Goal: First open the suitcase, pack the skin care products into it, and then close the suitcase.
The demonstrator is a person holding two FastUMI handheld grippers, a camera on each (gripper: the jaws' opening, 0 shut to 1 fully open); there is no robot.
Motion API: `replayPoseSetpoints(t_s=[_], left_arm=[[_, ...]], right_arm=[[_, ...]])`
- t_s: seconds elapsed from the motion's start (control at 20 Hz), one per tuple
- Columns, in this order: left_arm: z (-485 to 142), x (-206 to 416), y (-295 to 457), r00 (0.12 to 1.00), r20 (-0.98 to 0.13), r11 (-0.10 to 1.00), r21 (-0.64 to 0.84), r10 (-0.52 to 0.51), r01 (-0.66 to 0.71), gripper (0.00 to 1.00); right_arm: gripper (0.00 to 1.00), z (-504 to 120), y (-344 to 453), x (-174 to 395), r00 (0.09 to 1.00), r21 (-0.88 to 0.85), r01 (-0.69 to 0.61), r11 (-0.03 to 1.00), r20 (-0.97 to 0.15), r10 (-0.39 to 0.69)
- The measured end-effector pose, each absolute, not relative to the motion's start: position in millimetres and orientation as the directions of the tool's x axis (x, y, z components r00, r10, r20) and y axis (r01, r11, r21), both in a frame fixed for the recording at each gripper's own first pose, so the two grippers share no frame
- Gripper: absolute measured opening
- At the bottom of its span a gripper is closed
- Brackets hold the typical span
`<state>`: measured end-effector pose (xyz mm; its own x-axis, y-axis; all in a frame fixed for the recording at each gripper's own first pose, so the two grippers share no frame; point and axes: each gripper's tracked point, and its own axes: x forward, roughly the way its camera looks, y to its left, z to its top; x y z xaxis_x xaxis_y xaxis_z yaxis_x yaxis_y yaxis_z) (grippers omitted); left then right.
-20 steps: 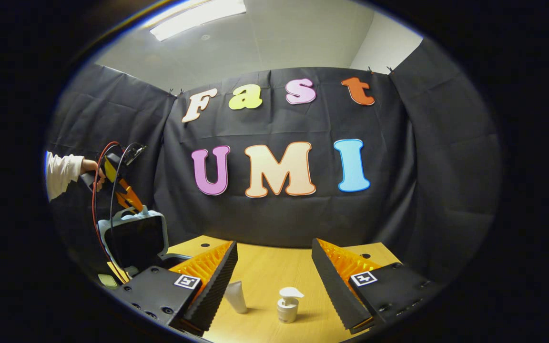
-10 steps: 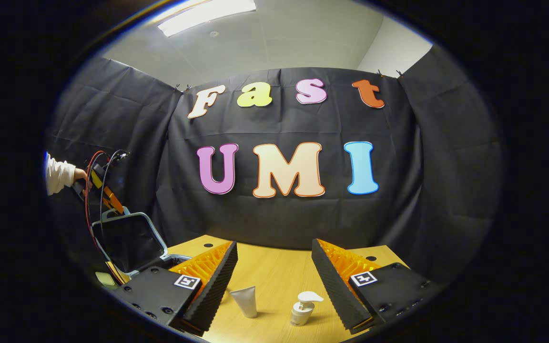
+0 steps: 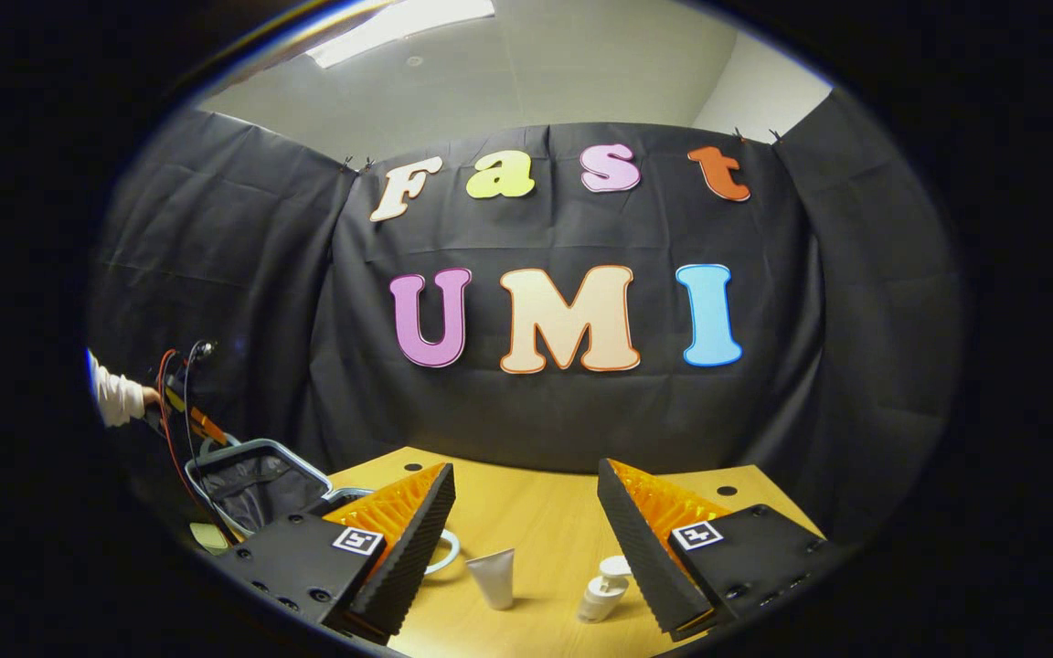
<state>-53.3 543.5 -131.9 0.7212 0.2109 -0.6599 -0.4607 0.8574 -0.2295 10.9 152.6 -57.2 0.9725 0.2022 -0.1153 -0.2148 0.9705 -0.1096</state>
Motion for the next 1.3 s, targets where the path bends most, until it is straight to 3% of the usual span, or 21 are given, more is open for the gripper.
replayPoseSetpoints(t_s=[0.45, 0.7, 0.75, 0.9, 1.1, 1.3], left_arm=[[-217, -62, 569, 0.669, -0.705, 0.841, -0.198, 0.234, -0.503, 0.01], [-227, -67, 578, 0.647, -0.711, 0.820, -0.179, 0.275, -0.544, 0.11], [-224, -72, 576, 0.642, -0.715, 0.815, -0.180, 0.276, -0.551, 0.06], [-207, -76, 586, 0.649, -0.668, 0.809, -0.118, 0.364, -0.575, 1.00], [-142, -83, 569, 0.682, -0.552, 0.823, 0.015, 0.480, -0.567, 0.96], [-65, -60, 479, 0.804, -0.418, 0.885, -0.003, 0.422, -0.467, 0.96]], right_arm=[[0.98, -85, 141, 13, 0.969, -0.103, -0.200, 0.974, -0.168, 0.182], [0.98, -98, 128, 8, 0.969, -0.124, -0.185, 0.975, -0.188, 0.160], [0.98, -99, 126, 7, 0.969, -0.124, -0.182, 0.976, -0.189, 0.157], [0.98, -98, 117, 5, 0.972, -0.121, -0.166, 0.979, -0.185, 0.142], [0.98, -103, 106, 6, 0.971, -0.097, -0.145, 0.985, -0.207, 0.123], [0.98, -117, 96, 7, 0.963, -0.078, -0.146, 0.986, -0.239, 0.123]])
